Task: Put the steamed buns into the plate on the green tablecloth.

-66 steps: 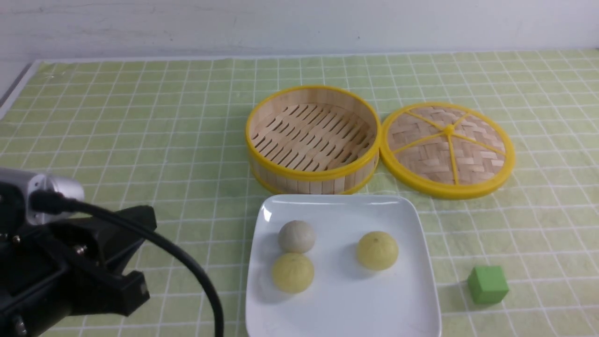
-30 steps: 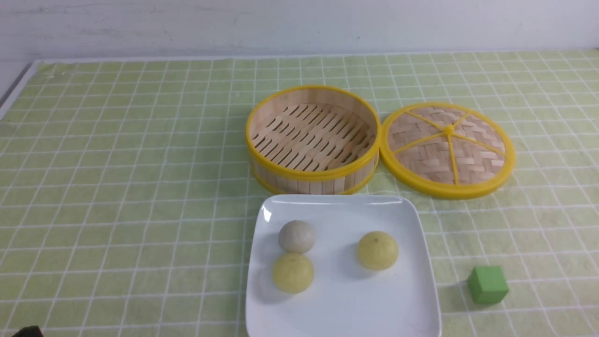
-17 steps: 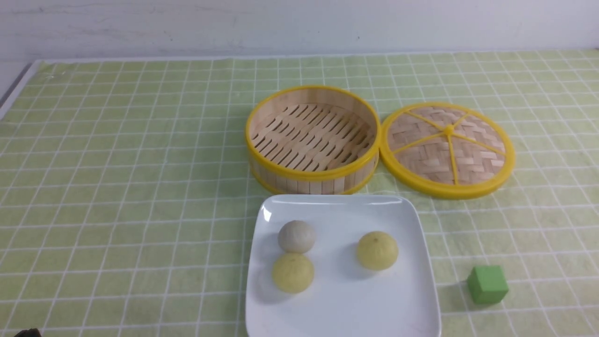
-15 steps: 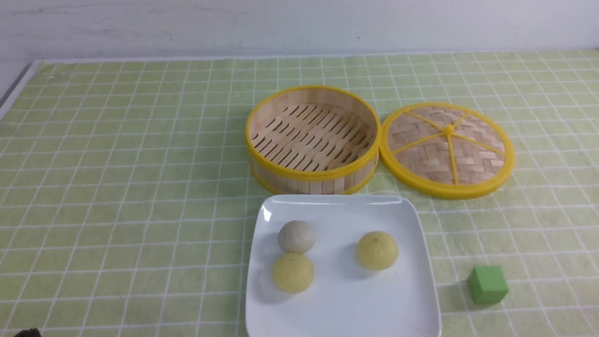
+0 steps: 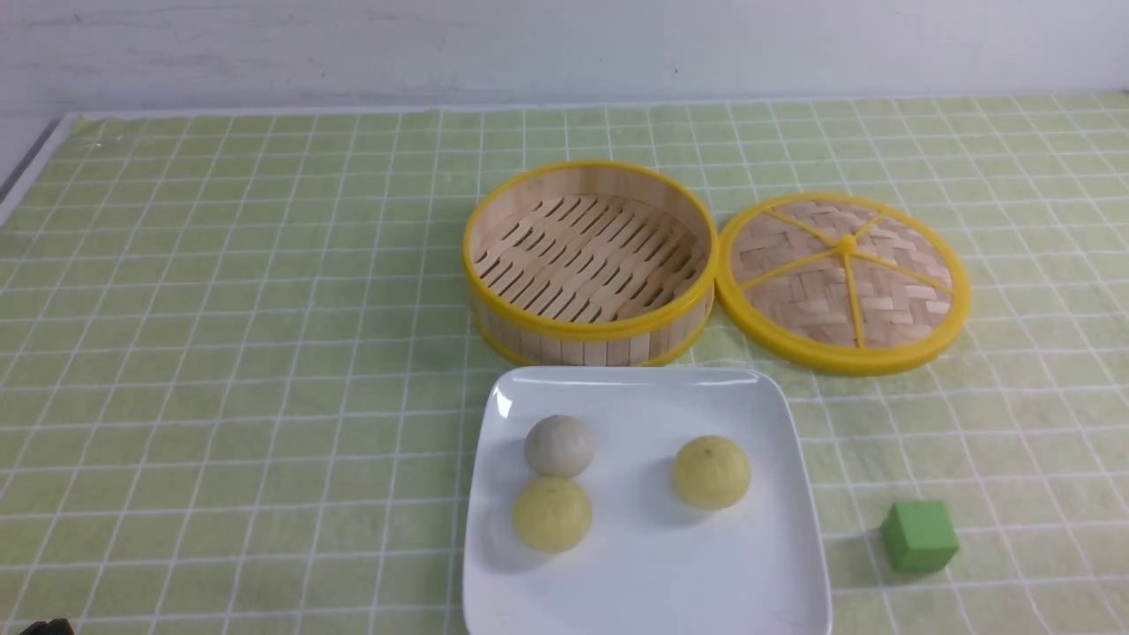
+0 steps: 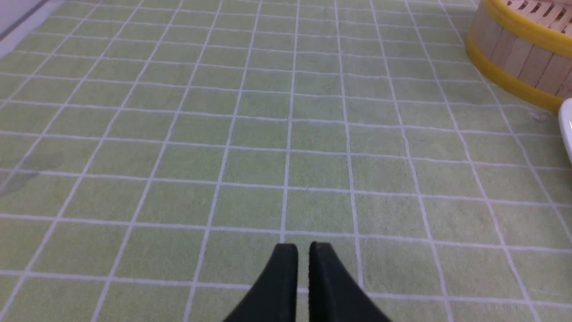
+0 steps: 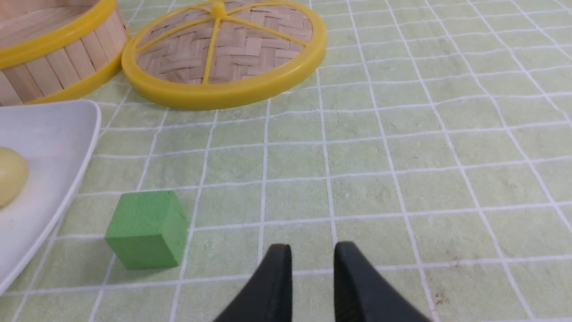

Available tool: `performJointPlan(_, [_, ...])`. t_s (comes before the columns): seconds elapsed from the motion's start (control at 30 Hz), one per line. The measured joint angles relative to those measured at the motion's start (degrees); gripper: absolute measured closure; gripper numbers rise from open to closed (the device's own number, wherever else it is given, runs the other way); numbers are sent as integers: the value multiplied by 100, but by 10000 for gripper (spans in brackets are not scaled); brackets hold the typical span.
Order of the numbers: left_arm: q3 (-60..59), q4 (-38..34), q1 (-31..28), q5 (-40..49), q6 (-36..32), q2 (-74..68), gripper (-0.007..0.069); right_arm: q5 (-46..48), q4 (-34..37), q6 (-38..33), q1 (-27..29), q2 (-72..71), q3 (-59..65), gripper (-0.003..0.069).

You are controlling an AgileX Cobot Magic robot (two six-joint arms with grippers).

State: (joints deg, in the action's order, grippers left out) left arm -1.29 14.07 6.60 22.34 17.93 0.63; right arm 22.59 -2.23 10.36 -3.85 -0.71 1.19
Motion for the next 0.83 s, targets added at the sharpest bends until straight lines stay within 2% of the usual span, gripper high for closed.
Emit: performJointPlan(0.83, [0,40,0,1,0,0,533,0,-2,0,0,0,0,466])
